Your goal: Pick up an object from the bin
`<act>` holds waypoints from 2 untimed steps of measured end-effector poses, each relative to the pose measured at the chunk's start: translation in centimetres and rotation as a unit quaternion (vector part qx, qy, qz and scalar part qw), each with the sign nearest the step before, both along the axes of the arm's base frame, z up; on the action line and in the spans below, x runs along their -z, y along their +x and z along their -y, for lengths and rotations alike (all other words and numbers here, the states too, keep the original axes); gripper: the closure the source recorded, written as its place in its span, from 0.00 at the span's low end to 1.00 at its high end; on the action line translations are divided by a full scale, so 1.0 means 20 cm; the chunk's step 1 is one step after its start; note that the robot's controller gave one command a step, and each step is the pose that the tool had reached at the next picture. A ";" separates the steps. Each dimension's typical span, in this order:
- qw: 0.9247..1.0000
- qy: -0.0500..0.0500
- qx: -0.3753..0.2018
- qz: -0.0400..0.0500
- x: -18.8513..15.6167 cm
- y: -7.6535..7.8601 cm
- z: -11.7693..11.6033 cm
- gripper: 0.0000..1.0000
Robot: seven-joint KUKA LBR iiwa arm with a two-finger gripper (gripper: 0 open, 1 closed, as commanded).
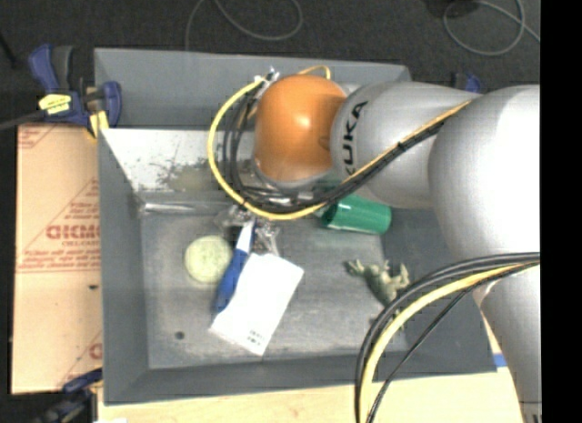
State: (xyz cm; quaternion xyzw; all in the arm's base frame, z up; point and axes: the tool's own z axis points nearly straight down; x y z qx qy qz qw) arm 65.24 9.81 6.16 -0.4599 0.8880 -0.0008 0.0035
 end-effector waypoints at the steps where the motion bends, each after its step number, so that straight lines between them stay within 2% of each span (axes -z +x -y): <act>1: 1.000 -0.001 0.000 -0.003 -0.09 -0.01 0.00 1.00; 2: 1.000 -0.001 0.001 -0.002 -0.19 -0.01 0.00 1.00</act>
Offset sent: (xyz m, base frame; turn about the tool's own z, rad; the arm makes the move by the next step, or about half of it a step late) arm 0.0000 -0.0001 0.0361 0.0000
